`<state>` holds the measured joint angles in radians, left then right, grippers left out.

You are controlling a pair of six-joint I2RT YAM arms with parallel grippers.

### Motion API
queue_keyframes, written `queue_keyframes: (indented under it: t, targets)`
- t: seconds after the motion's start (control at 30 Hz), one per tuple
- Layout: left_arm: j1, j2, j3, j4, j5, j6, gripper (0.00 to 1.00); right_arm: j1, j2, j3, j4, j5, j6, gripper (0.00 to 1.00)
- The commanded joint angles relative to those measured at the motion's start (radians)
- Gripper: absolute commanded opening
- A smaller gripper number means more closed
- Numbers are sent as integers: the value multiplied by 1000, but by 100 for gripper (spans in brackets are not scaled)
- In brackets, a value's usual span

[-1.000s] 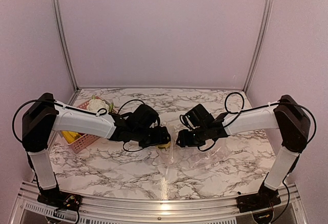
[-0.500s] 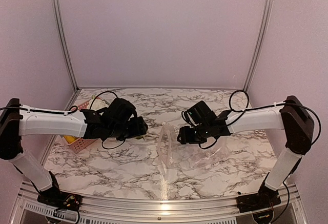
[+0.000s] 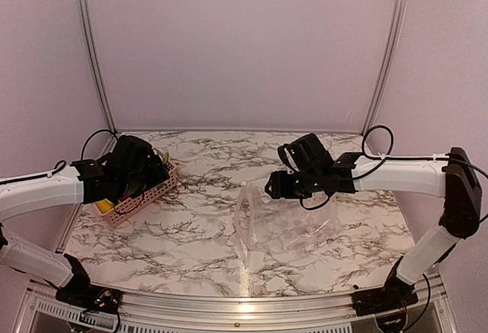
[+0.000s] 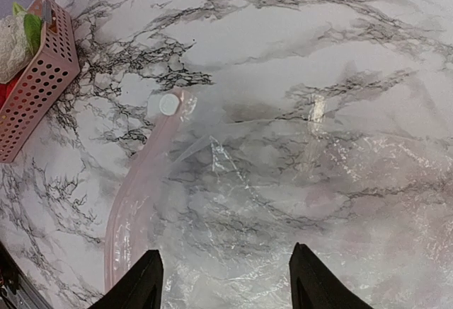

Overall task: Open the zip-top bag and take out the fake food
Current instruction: Place the fake fruit in the bin.

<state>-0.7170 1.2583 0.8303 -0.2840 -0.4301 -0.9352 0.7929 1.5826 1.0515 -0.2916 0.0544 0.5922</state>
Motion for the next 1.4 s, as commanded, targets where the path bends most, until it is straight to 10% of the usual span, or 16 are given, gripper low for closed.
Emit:
queue_keyframes:
  t: [0.0, 0.67, 1.37]
  targets:
    - [68, -50, -41, -61, -15, -8, 71, 11, -36, 39, -37, 22, -13, 59]
    - [514, -213, -208, -86, 167, -56, 74, 11, -117, 23, -59, 38, -18, 60]
    - [585, -232, -236, -111, 138, -48, 94, 11, -129, 10, -60, 45, -13, 60]
